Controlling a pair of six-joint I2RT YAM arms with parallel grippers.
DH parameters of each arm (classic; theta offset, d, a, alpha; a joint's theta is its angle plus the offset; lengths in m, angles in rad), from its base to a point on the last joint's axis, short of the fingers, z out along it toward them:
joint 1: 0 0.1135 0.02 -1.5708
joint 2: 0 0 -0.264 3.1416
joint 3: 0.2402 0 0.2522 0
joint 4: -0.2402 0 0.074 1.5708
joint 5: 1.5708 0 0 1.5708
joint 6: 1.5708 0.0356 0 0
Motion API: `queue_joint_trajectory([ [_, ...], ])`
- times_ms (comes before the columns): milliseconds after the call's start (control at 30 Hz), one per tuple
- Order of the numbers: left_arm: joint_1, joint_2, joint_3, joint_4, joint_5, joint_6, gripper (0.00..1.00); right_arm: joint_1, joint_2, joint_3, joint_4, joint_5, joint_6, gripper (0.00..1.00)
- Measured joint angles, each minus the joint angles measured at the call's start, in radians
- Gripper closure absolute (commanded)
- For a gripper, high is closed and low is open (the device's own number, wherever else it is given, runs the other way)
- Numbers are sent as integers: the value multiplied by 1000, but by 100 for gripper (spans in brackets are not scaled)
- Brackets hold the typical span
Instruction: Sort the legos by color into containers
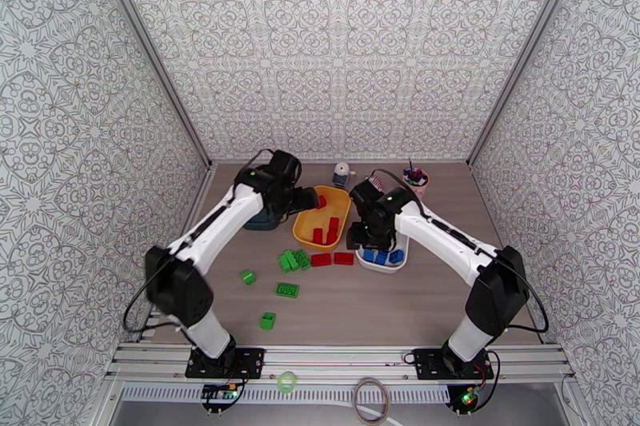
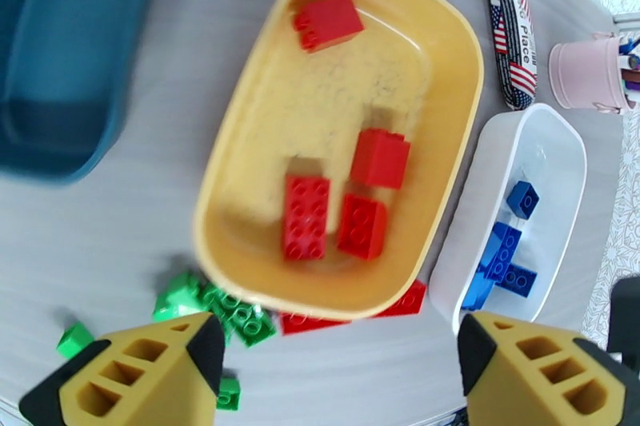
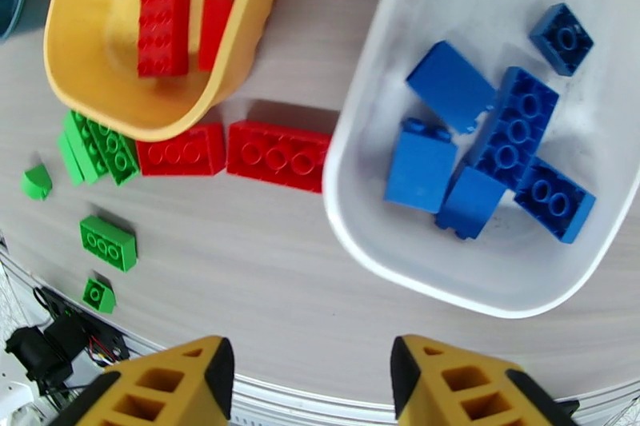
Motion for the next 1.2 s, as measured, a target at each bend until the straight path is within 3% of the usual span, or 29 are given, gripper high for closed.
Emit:
queue_joint_trajectory([
  [400,25,-221,-313,37,-21,-108,14,46,175,128,23,-11,-35,41],
  [700,25,-277,-339,46,-26,-138,14,43,254,167,68,-31,-44,35],
  [1200,25,-210,-315,45,-24,-134,14,-10,165,-33,159,-59,-7,33],
])
